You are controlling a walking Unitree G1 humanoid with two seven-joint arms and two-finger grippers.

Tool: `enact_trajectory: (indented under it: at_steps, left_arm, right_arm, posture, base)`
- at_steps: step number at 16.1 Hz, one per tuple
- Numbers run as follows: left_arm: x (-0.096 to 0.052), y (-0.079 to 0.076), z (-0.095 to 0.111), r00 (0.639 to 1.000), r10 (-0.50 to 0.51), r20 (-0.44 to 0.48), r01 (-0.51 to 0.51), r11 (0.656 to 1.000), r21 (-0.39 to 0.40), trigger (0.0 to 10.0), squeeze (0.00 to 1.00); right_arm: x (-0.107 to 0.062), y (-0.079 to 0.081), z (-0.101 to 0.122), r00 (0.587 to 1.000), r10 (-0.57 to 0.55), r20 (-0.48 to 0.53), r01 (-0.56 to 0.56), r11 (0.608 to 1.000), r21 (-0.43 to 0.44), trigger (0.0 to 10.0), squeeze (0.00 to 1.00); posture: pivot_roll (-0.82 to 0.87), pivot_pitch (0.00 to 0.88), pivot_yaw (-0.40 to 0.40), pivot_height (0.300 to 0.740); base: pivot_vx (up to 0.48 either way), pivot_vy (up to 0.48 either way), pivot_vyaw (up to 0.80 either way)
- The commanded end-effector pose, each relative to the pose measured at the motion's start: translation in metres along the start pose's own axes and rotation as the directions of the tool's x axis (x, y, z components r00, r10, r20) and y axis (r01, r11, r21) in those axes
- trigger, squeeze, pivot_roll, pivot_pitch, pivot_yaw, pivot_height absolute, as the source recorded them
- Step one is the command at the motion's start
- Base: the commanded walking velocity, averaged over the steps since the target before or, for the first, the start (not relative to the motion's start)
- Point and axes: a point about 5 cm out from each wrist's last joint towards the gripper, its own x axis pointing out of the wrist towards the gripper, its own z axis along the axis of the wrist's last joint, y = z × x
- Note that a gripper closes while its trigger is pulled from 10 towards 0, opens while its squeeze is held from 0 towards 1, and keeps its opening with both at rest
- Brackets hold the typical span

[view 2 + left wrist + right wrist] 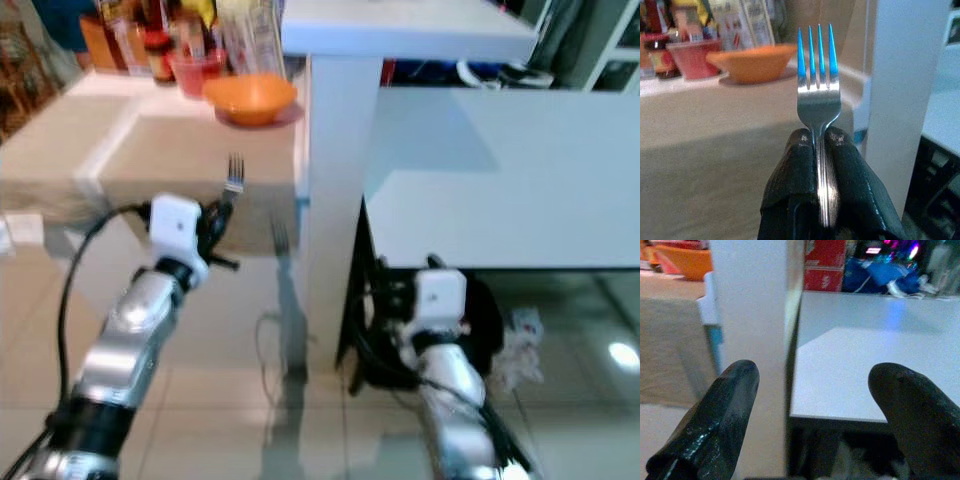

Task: Setting the table

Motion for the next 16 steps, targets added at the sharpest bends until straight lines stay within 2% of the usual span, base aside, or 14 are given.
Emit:
enact_trajectory:
  at_steps: [1, 9, 16]
  left_arm:
    - [0.0025, -0.0031, 0.0032, 1.000, -0.007, 0.009, 0.007, 1.000, 0.009, 0.0, 0.00]
    - [0.0070, -0.0025, 0.0004, 1.000, 0.010, -0.004, -0.010, 1.000, 0.009, 0.0, 0.00]
    - [0.0068, -0.0066, 0.0032, 1.000, -0.021, 0.016, 0.021, 0.999, 0.031, 0.0, 0.00]
  right_arm:
    - [0.0011, -0.0064, 0.0046, 1.000, -0.011, 0.015, 0.012, 1.000, -0.021, 10.0, 0.00]
    - [0.0039, -0.0054, 0.0044, 1.000, -0.010, 0.014, 0.010, 1.000, -0.023, 10.0, 0.00]
    - [0.0041, -0.0051, 0.0040, 1.000, -0.006, 0.014, 0.006, 1.000, -0.029, 10.0, 0.00]
  posture:
    - [0.00, 0.000, 0.022, 0.740]
    - [0.01, 0.000, 0.015, 0.740]
    - [0.01, 0.000, 0.023, 0.740]
  base:
    - [0.244, -0.409, 0.00]
    - [0.255, -0.403, 0.00]
    - [0.264, -0.398, 0.00]
